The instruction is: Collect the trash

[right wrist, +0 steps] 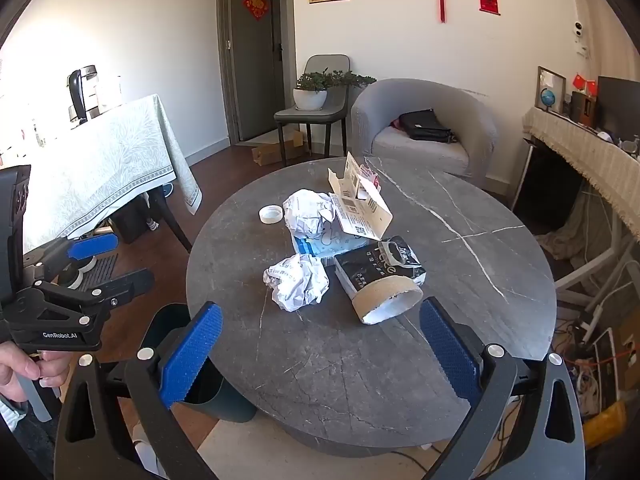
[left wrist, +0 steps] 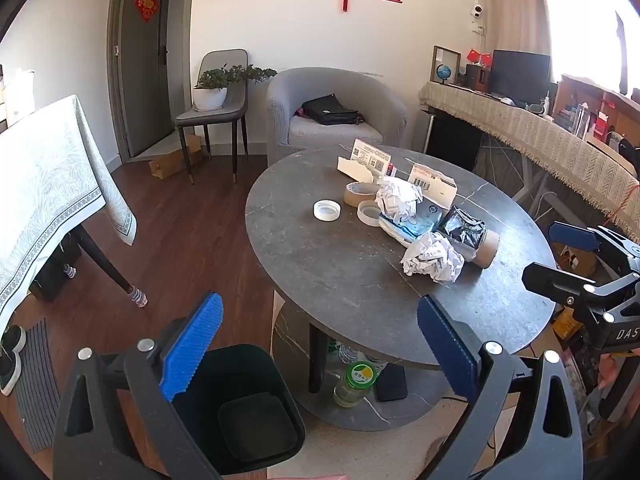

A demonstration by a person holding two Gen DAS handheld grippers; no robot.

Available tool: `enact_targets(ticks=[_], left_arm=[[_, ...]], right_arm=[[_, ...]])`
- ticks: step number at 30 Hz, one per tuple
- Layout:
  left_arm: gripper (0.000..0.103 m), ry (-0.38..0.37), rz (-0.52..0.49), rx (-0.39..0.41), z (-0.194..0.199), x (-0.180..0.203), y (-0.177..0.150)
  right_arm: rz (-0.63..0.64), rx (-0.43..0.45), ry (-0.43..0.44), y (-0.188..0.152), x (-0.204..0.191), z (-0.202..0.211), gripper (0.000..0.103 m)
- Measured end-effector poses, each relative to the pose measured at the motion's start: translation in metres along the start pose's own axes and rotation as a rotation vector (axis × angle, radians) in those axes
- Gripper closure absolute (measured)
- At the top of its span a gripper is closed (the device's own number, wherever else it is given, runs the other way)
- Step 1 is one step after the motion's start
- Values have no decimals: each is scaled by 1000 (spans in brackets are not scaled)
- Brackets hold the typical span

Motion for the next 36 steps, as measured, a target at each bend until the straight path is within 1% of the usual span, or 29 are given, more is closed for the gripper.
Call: enact_targets(ticks=[36], left_arm=[[4, -15, 16, -6, -3, -2, -4]], right_arm=[[-8, 8, 11, 5, 4, 3, 3]])
Point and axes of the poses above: each gripper's, at about its wrist camera, not at the fingertips, and z roughly against the way its jaws point, x to its right, y to its top, the point moved 8 cm from there along -z, roughly the way its jaws point, and after that the axes turned 7 degrees about -y, right-handed, at the moved point
